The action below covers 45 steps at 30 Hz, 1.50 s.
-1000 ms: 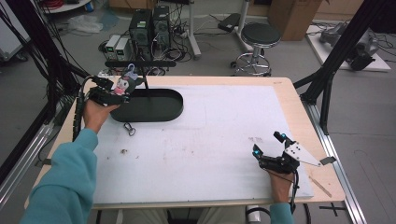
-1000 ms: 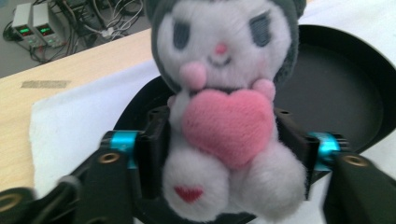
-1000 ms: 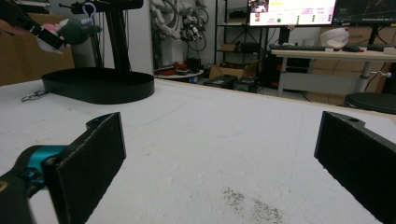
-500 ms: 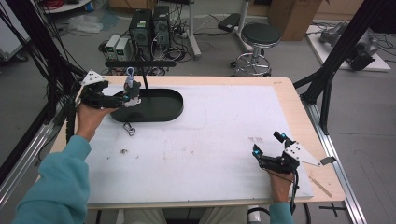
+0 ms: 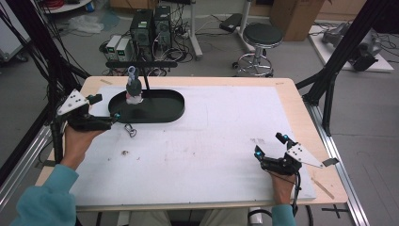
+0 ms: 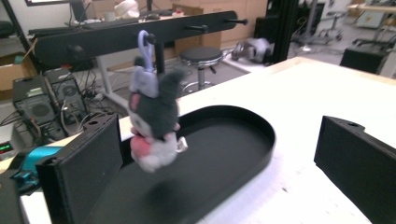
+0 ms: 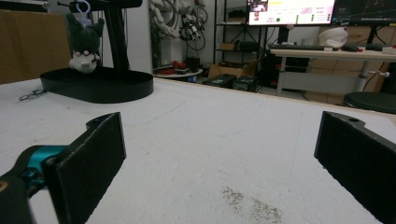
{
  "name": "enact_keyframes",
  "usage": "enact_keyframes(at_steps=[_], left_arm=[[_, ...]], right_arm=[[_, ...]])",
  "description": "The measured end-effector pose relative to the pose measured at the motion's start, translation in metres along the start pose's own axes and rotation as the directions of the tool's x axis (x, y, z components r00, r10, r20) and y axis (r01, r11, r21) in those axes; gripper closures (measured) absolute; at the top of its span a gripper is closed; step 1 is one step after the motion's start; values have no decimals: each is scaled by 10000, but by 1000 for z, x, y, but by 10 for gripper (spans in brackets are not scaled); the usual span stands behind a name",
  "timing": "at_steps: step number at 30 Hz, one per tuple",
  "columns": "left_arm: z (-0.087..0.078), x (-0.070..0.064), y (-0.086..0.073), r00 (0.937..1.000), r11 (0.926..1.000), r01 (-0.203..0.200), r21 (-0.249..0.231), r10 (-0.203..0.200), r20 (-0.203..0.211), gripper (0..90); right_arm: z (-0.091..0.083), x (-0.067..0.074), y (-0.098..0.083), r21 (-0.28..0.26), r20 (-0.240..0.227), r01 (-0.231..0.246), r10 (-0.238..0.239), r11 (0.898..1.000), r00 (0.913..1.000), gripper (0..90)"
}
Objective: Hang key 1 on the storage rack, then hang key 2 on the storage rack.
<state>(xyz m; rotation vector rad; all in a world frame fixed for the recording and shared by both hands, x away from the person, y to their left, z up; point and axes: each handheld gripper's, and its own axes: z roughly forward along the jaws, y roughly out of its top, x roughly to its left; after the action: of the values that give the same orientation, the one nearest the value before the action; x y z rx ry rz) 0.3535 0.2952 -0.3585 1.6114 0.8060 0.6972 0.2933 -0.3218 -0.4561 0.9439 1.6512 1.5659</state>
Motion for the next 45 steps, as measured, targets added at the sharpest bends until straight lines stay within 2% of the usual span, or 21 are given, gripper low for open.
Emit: enact_keyframes(at_steps=[2,4,6,9,21,26,36,41,43,45], left_arm=[[-7,-3,-6,10000,9998,-63,-176,63,21,17],[-13,-6,-11,10000,9997,74,-243,-72,65,17],[-20,-9,-16,9998,9984,178,-535,-175,74,17],[-29,-13,-21,9998,9966,170,-811,-162,98,17],[-37,-18,-28,9995,9962,-328,-812,325,-44,17],[-36,-15,-29,9995,9976,-297,-631,291,-97,17],[-33,-12,-31,9999,9990,-131,-426,136,105,17],[-26,-8,-32,9996,9995,-241,191,238,171,17],[-23,-6,-32,9996,9994,-216,257,211,178,17],[-19,-6,-32,9994,9977,-286,607,273,224,17]], right_arm=[[0,0,0,-6,-1,-6,6,10000,10000,12],[0,0,0,0,-5,-10,10,10000,10000,12],[0,0,0,0,-7,-14,14,10000,10000,12],[0,0,0,5,11,-6,6,10000,10000,12],[0,0,0,-4,6,5,-5,10000,10000,12],[0,0,0,5,0,-13,13,10000,10000,12],[0,0,0,13,-16,4,-4,10000,10000,12],[0,0,0,-10,2,58,-58,10000,10000,12],[0,0,0,-4,11,77,-77,10000,10000,12],[0,0,0,-2,18,80,-80,10000,10000,12]])
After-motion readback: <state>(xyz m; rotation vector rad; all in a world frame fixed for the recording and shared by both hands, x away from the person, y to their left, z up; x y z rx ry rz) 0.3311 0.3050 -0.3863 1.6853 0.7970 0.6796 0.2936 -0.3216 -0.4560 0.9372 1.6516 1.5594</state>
